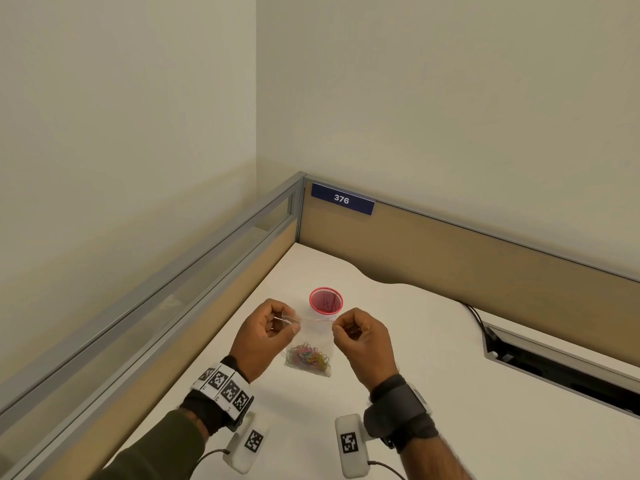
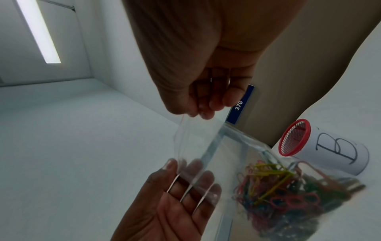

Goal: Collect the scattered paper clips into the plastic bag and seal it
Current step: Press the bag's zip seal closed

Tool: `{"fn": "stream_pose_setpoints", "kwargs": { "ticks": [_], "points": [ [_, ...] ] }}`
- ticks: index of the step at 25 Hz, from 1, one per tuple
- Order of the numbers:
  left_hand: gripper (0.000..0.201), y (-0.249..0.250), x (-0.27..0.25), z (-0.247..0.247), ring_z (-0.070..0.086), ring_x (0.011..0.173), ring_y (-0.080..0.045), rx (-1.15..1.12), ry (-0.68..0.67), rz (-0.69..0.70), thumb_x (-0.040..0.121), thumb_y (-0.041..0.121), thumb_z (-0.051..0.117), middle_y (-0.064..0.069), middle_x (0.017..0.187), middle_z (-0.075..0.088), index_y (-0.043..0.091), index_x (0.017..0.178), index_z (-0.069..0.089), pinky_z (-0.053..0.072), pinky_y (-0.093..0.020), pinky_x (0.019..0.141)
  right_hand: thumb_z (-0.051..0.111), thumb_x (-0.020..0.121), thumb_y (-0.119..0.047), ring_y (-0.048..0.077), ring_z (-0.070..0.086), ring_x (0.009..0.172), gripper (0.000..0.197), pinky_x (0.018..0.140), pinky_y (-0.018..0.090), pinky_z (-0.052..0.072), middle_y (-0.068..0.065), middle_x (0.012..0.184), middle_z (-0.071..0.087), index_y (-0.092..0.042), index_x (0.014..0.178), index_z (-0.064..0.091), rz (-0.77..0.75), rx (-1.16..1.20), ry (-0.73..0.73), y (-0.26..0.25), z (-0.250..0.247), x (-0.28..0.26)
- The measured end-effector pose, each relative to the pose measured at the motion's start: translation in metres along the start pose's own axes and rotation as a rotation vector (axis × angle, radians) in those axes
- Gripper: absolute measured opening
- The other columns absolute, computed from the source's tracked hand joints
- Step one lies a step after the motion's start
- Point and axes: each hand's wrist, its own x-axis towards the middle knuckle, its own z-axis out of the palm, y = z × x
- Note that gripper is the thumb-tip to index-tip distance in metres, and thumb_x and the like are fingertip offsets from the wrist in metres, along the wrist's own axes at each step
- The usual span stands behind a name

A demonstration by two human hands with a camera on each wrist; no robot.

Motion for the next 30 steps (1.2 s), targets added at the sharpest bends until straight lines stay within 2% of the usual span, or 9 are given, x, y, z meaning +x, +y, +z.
{"fn": "stream_pose_setpoints", "kwargs": {
  "ticks": [3, 5, 7, 9, 12, 19, 24, 30],
  "points": [
    [0.036, 0.002, 0.0, 0.001, 0.068, 0.1, -0.008, 0.231, -0.09, 0.138, 0.076, 0.021, 0.083, 0.011, 0.102, 0.072, 0.026, 0.108, 0.066, 0.052, -0.016, 0.09, 0.064, 0.083, -0.011, 0.005, 0.054, 0.065, 0.011, 0.063, 0.012, 0.047, -0.006, 0.074, 0.062, -0.019, 0.077, 0.061, -0.002, -0.059, -0.044, -0.003, 0.002, -0.003],
    [0.034, 0.006, 0.002, 0.006, 0.063, 0.103, -0.002, 0.395, -0.159, 0.21, 0.077, 0.035, 0.08, 0.022, 0.106, 0.067, 0.036, 0.108, 0.064, 0.049, -0.015, 0.091, 0.065, 0.083, -0.012, 0.007, 0.054, 0.067, 0.01, 0.064, 0.013, 0.047, -0.006, 0.076, 0.062, -0.021, 0.078, 0.062, -0.014, -0.089, -0.063, -0.001, 0.004, -0.004],
    [0.025, 0.009, 0.004, 0.011, 0.059, 0.102, 0.002, 0.51, -0.2, 0.246, 0.079, 0.051, 0.067, 0.029, 0.102, 0.063, 0.044, 0.103, 0.062, 0.045, -0.018, 0.092, 0.065, 0.082, -0.013, 0.008, 0.055, 0.069, 0.008, 0.064, 0.013, 0.048, -0.006, 0.077, 0.063, -0.02, 0.079, 0.063, -0.023, -0.109, -0.077, 0.002, 0.006, -0.006],
    [0.022, 0.01, 0.005, 0.016, 0.06, 0.099, -0.002, 0.552, -0.208, 0.25, 0.08, 0.056, 0.058, 0.025, 0.098, 0.066, 0.043, 0.097, 0.064, 0.044, -0.024, 0.093, 0.066, 0.082, -0.013, 0.008, 0.056, 0.071, 0.008, 0.065, 0.013, 0.048, -0.006, 0.077, 0.063, -0.02, 0.08, 0.063, -0.026, -0.108, -0.081, 0.003, 0.006, -0.008],
    [0.024, 0.013, 0.005, 0.02, 0.06, 0.095, -0.006, 0.57, -0.197, 0.256, 0.081, 0.054, 0.055, 0.018, 0.093, 0.069, 0.036, 0.09, 0.067, 0.047, -0.029, 0.092, 0.066, 0.082, -0.012, 0.006, 0.056, 0.075, 0.01, 0.065, 0.012, 0.049, -0.007, 0.077, 0.062, -0.021, 0.079, 0.063, -0.038, -0.105, -0.085, 0.003, 0.007, -0.008],
    [0.01, 0.016, 0.003, 0.023, 0.058, 0.09, -0.006, 0.56, -0.202, 0.231, 0.08, 0.043, 0.06, 0.021, 0.084, 0.06, 0.035, 0.085, 0.059, 0.048, -0.03, 0.087, 0.065, 0.083, -0.014, 0.007, 0.055, 0.07, 0.007, 0.064, 0.012, 0.048, -0.01, 0.077, 0.061, -0.021, 0.081, 0.063, -0.042, -0.128, -0.105, 0.002, 0.009, -0.008],
    [0.013, 0.015, 0.002, 0.023, 0.055, 0.086, -0.004, 0.569, -0.204, 0.23, 0.077, 0.045, 0.057, 0.022, 0.08, 0.057, 0.034, 0.082, 0.059, 0.047, -0.028, 0.084, 0.066, 0.081, -0.015, 0.007, 0.054, 0.068, 0.013, 0.062, 0.014, 0.047, -0.012, 0.073, 0.059, -0.025, 0.076, 0.06, -0.067, -0.141, -0.105, 0.001, 0.01, -0.01],
    [0.009, 0.017, 0.005, 0.016, 0.054, 0.086, -0.001, 0.63, -0.251, 0.217, 0.078, 0.043, 0.061, 0.03, 0.078, 0.053, 0.036, 0.083, 0.06, 0.042, -0.027, 0.089, 0.066, 0.079, -0.014, 0.008, 0.052, 0.068, 0.015, 0.06, 0.013, 0.046, -0.011, 0.068, 0.057, -0.025, 0.072, 0.058, -0.097, -0.157, -0.091, 0.002, 0.01, -0.011]
  ]
}}
